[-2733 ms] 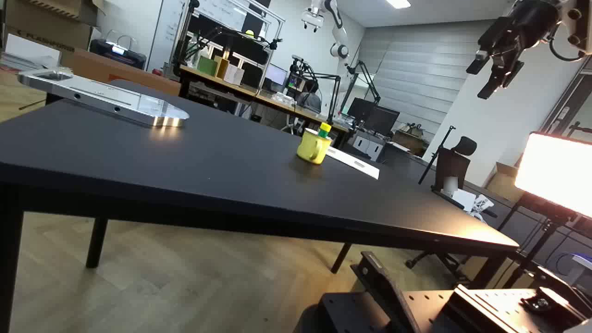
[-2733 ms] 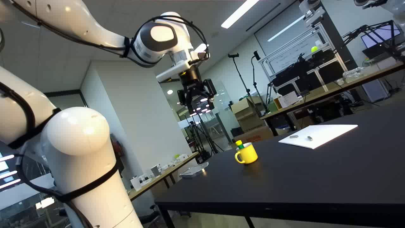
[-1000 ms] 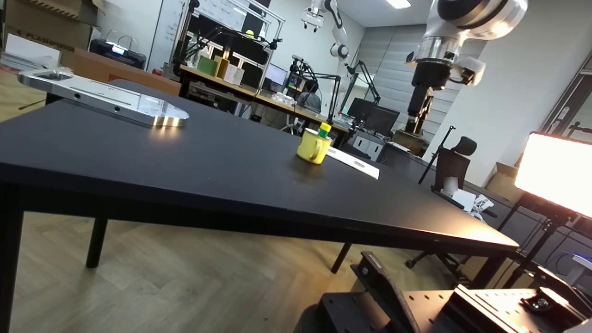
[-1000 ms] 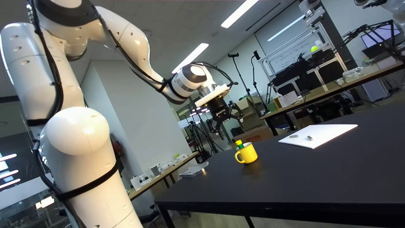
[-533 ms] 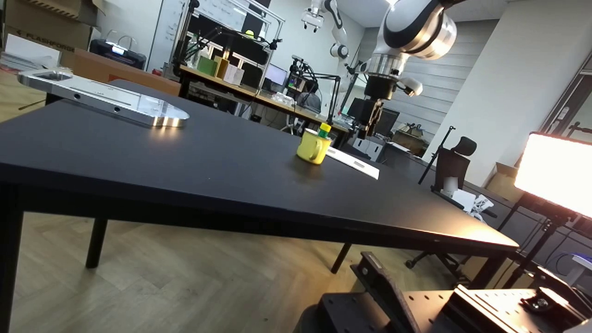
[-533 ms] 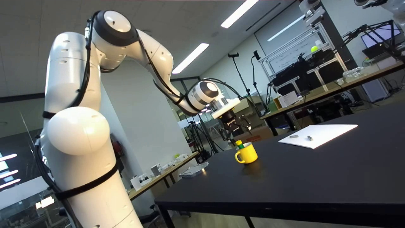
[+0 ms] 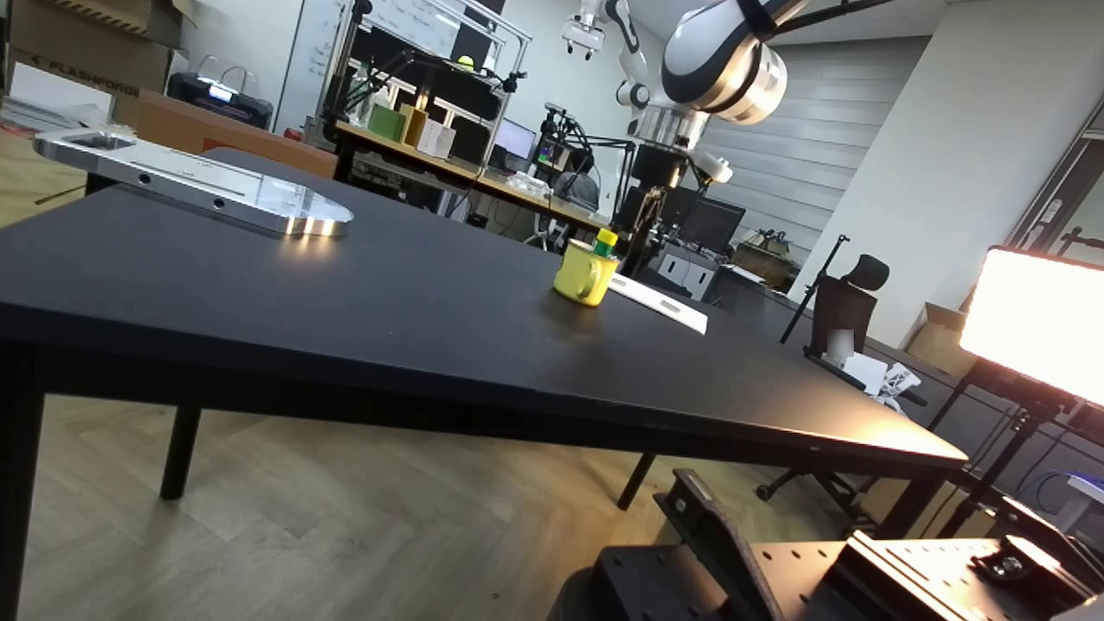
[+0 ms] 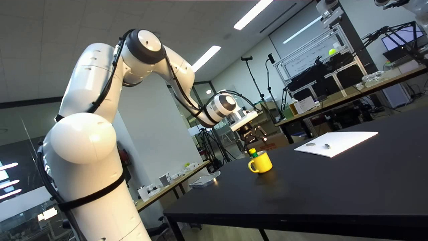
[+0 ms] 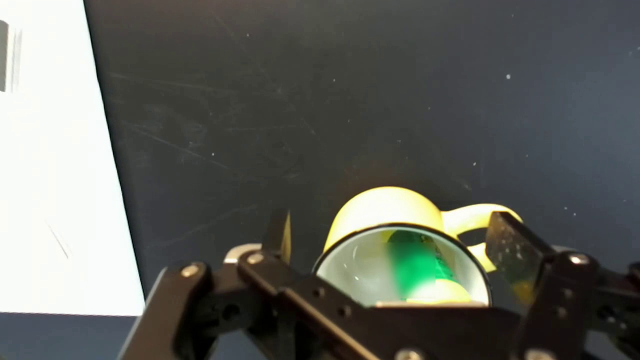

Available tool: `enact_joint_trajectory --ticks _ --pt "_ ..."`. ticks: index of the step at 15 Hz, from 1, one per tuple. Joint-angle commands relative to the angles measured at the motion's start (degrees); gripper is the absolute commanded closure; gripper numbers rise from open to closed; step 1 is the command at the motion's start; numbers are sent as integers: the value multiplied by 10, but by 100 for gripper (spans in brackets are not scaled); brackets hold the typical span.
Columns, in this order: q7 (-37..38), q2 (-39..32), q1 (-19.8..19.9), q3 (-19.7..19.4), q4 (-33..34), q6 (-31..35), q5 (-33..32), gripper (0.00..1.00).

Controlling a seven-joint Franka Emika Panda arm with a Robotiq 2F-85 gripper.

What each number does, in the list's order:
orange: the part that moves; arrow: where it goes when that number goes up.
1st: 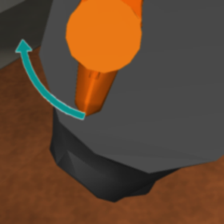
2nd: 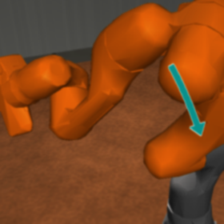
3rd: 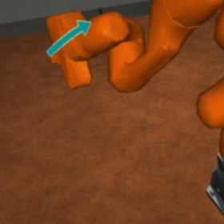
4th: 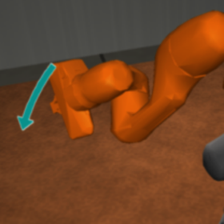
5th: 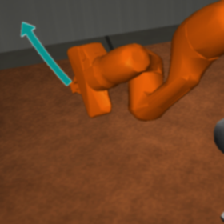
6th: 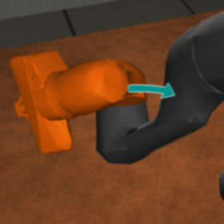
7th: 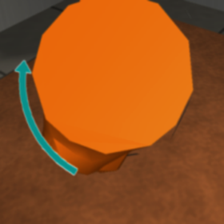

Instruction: Take the paper glue from the cup and place it on the table afterward return it to the cup

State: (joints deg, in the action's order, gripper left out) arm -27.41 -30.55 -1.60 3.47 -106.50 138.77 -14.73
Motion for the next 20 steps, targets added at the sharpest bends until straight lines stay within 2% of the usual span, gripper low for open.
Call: enact_joint_trajectory --ticks 1,7,8,13,18,20 --pt "11 -23 -2 10 46 -21 6 0" --pt "24 -31 -5 24 63 -51 32 0" --pt "30 -32 -7 22 65 -59 35 17" --pt "26 -28 2 29 70 -71 61 55" --pt "17 -22 8 37 55 -53 89 88" --pt "23 -21 4 34 53 -50 88 91"
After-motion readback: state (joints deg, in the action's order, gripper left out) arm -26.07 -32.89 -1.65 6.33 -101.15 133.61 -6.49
